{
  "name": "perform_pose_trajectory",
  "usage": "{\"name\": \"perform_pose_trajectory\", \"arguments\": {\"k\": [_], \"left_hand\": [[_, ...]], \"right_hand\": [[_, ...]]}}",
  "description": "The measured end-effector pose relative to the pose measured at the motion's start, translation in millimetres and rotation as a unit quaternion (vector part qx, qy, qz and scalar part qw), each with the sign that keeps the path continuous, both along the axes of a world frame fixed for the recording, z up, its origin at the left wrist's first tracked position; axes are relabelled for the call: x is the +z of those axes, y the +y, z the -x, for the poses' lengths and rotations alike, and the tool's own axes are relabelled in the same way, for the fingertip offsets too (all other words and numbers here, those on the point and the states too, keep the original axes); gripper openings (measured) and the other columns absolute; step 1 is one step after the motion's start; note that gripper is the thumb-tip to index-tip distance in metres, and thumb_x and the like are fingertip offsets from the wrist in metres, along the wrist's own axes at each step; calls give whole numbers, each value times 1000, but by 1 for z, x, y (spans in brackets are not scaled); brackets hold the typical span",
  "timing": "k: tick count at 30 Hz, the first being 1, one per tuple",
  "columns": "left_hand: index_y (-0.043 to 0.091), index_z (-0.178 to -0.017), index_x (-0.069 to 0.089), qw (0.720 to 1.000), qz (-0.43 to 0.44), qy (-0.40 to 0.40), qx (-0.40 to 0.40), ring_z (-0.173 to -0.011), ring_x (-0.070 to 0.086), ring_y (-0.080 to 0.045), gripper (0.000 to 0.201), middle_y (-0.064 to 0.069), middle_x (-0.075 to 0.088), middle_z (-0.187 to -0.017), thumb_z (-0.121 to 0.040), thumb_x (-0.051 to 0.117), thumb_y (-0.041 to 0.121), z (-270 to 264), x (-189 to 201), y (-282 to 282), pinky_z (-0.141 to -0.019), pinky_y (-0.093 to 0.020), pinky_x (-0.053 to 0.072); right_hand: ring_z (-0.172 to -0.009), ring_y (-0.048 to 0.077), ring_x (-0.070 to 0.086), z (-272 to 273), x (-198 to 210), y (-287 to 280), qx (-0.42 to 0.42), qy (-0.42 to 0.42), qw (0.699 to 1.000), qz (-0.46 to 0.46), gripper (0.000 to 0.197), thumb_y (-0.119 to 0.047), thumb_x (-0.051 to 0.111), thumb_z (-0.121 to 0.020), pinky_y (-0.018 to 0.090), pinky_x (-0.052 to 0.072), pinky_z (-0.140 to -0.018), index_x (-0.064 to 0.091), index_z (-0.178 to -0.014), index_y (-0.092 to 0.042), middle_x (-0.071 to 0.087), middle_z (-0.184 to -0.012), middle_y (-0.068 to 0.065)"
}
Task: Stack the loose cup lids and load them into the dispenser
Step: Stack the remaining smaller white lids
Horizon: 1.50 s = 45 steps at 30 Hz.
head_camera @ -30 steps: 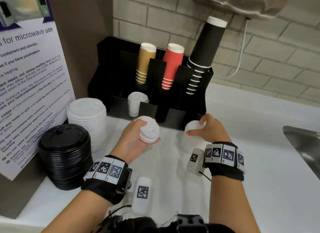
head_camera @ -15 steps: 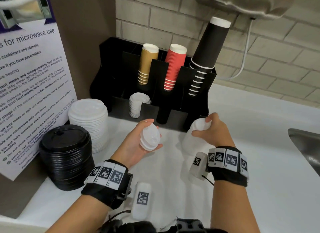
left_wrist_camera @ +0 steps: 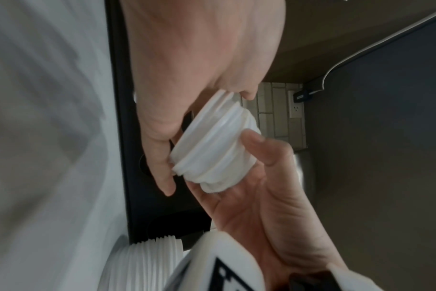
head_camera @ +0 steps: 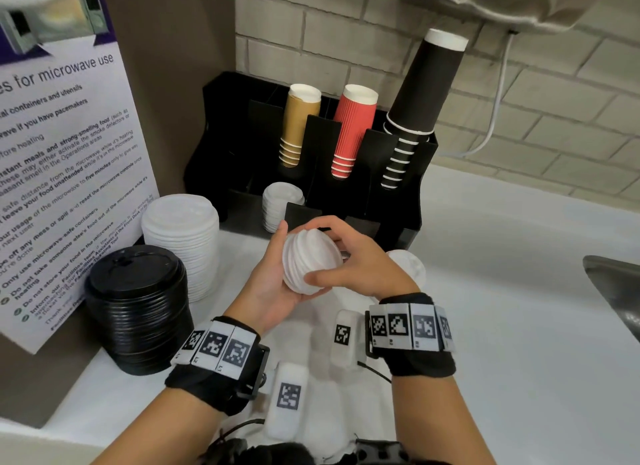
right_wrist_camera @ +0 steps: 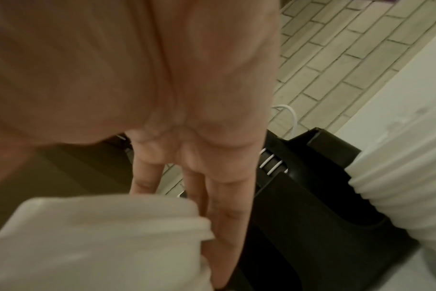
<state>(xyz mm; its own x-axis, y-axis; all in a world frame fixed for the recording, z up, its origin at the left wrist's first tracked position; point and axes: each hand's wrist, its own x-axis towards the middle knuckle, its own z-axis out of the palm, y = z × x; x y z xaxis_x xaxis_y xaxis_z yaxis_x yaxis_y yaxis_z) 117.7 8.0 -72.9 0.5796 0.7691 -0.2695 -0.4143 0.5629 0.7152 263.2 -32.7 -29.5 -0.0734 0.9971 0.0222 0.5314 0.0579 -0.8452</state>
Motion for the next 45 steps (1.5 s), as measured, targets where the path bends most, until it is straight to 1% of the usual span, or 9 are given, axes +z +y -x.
{"name": "perform_pose_trajectory", "arguments": {"k": [2, 5, 9, 15, 18, 24, 30, 35, 45], "left_hand": [[20, -134, 57, 1000, 7, -5, 5, -120, 61, -27, 62, -12, 65, -127, -96, 31, 61, 0, 0, 0, -97, -48, 50], [18, -135, 55, 999, 13, -18, 23, -121, 60, -28, 58, -14, 63, -130, -98, 33, 57, 0, -1, 0, -93, -43, 53], [16, -126, 61, 999, 22, -38, 27, -109, 68, -24, 50, -13, 68, -122, -99, 35, 51, 0, -4, -1, -87, -39, 56], [16, -129, 60, 999, 26, -47, 5, -104, 69, -23, 61, -13, 68, -122, -96, 32, 59, 0, -3, 0, -81, -42, 59], [18, -120, 64, 999, 25, -48, -5, -98, 71, -21, 58, -10, 72, -111, -97, 29, 58, -1, -2, 0, -84, -43, 58], [15, -112, 66, 998, 28, -51, 4, -87, 74, -18, 49, -8, 75, -99, -98, 35, 51, -1, 2, -1, -66, -34, 60], [16, -126, 60, 1000, -3, -5, 11, -98, 71, -18, 47, -9, 70, -117, -99, 37, 47, 2, 4, -1, -73, -35, 57], [15, -115, 65, 998, 22, -44, 49, -82, 74, -18, 45, -6, 75, -93, -99, 39, 48, 2, 6, -1, -62, -33, 59], [14, -109, 68, 998, 33, -36, 37, -86, 72, -19, 59, -8, 73, -98, -97, 32, 59, 7, 11, -5, -73, -36, 58]], "right_hand": [[-101, -5, 57, 2, -1, 1, 2, -4, 1000, -4, 60, -21, 84, -67, 16, 51, -81, 55, -114, -43, 59, -103, -24], [-104, 0, 57, 5, -2, 3, 0, -1, 1000, -10, 63, -23, 85, -68, 28, 54, -88, 52, -119, -42, 58, -106, -19], [-107, -1, 54, 6, -2, 2, 19, -18, 1000, -5, 74, -23, 85, -69, 19, 49, -90, 48, -130, -42, 55, -109, -25], [-107, 3, 56, 6, -2, 1, 20, -25, 999, 2, 70, -24, 88, -64, 29, 54, -86, 51, -121, -39, 58, -108, -18], [-106, 3, 56, 6, 0, 2, 22, -34, 999, -2, 70, -22, 87, -64, 28, 54, -85, 50, -121, -38, 57, -107, -19], [-115, 10, 51, 5, 0, 4, 24, -30, 999, 8, 74, -26, 90, -62, 41, 48, -100, 53, -124, -44, 53, -119, -8], [-102, -8, 57, 7, 5, 3, 19, -21, 1000, 3, 73, -26, 91, -59, 26, 52, -91, 56, -122, -37, 62, -111, -18], [-109, 9, 56, 19, 6, 4, 18, -64, 997, -32, 77, -25, 92, -58, 36, 53, -93, 59, -127, -29, 59, -115, -4], [-110, 10, 54, 26, 5, 5, 22, -106, 994, -17, 82, -26, 92, -57, 38, 53, -91, 55, -129, -30, 58, -115, -5]]}}
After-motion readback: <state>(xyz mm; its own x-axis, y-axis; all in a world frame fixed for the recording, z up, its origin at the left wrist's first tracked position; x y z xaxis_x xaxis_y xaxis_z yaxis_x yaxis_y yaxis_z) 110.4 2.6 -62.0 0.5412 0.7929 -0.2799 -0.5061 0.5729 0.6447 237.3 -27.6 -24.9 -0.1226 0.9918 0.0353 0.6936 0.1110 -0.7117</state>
